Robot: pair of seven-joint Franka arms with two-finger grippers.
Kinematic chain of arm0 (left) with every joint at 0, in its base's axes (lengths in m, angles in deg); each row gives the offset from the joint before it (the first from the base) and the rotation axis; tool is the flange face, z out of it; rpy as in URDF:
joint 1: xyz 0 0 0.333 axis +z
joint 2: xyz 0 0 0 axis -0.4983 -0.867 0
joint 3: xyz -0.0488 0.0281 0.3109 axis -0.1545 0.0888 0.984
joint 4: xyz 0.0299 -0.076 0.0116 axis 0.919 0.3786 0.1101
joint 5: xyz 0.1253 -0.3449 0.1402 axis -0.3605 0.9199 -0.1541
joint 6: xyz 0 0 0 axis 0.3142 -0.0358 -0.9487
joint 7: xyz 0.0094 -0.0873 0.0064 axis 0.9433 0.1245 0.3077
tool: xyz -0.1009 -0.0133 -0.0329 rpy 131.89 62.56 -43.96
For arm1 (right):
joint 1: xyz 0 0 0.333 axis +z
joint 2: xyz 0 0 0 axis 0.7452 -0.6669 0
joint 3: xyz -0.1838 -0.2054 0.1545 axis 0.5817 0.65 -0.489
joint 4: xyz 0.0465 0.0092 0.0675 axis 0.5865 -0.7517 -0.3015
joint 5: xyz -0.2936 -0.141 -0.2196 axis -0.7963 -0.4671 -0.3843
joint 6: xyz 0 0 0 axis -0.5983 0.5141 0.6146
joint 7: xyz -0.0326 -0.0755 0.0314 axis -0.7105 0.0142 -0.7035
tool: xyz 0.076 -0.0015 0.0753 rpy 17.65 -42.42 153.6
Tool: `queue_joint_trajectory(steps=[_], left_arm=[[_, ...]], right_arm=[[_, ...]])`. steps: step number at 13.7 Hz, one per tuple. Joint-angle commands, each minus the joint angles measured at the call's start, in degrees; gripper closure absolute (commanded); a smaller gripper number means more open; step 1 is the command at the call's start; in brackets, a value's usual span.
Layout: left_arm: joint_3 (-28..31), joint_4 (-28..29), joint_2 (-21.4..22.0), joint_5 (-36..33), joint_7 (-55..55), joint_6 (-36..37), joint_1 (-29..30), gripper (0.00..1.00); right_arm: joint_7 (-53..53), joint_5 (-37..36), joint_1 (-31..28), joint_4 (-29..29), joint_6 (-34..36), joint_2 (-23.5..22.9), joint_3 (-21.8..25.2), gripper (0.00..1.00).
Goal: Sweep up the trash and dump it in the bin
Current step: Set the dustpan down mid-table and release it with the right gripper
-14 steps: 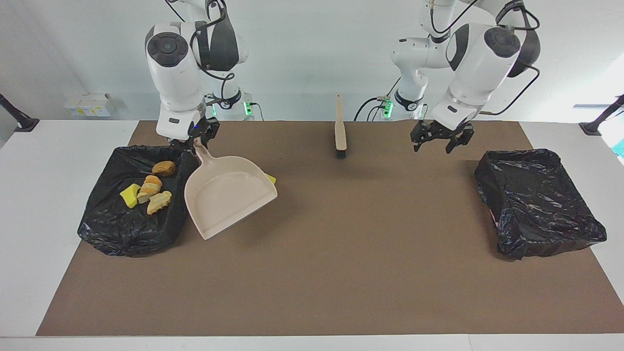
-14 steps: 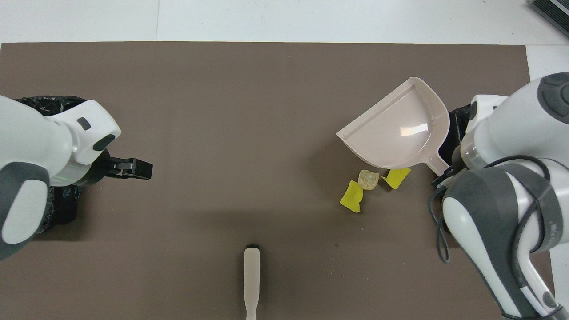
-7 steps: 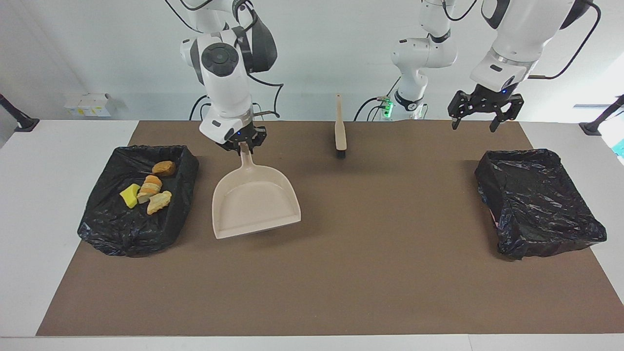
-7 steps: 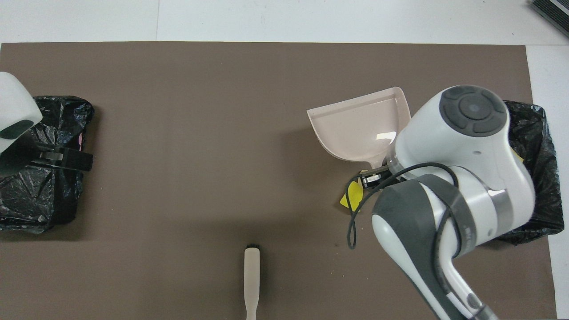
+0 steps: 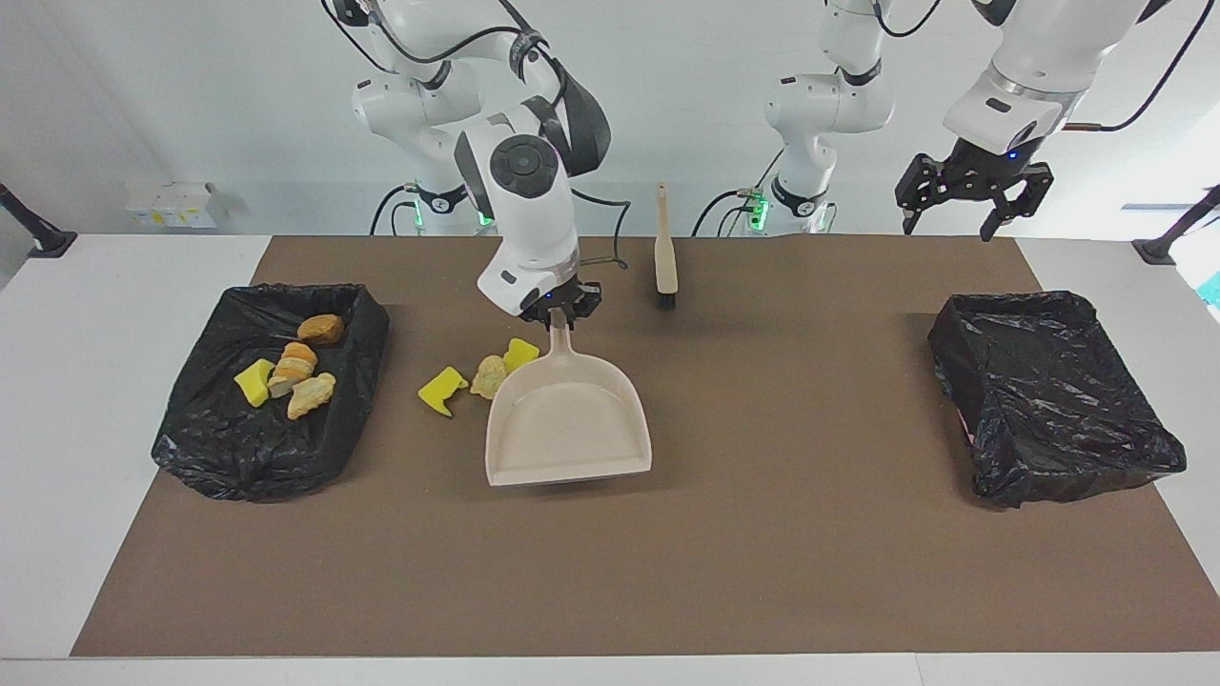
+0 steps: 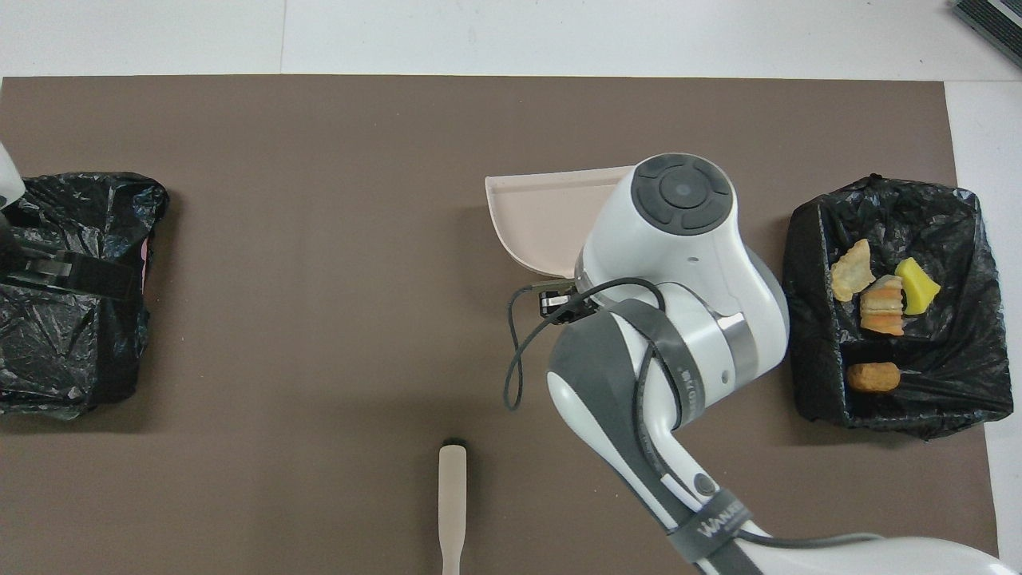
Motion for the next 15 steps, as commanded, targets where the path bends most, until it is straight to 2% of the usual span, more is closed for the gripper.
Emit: queue_joint_trajectory(steps=[1,4,6,11,12,13,15], left_arm=[[-0.4,-4.8,-2.4,-1.5,-1.0,2.6,0.5,0.0],[-0.8,-5.1,-2.7,-1.6,-0.8,1.5,0.5,0.0],[-0.8,-4.6,-2.4,-0.9,-0.2,-0.8,0.4,0.0],[-0.8,-3.8,-1.8,-1.0,-0.2,-1.9,0.4,0.0],[-0.8,-3.7,-1.8,-1.0,-0.1,-1.5,0.4,0.0],[-0.8,-3.7,-1.8,-1.0,-0.1,-1.6,0.4,0.0],[-0.8,-3.7,-1.8,-1.0,-0.1,-2.1,0.4,0.0]], right_arm=[[-7.1,1.8,3.0,5.8,-3.3,-6.8,0.2,1.0],[-12.8,1.6,7.4,10.3,-7.7,-13.1,0.3,1.0],[-14.0,1.5,9.2,13.8,-8.0,-16.4,0.4,1.0],[-14.4,0.2,9.9,13.8,-11.3,-19.2,0.3,1.0],[-14.5,0.1,9.9,13.7,-11.8,-19.1,0.3,0.79],[-14.1,-0.1,9.6,13.6,-11.7,-18.8,0.4,0.01],[-13.5,-1.4,9.8,13.4,-12.1,-18.2,0.3,0.0]])
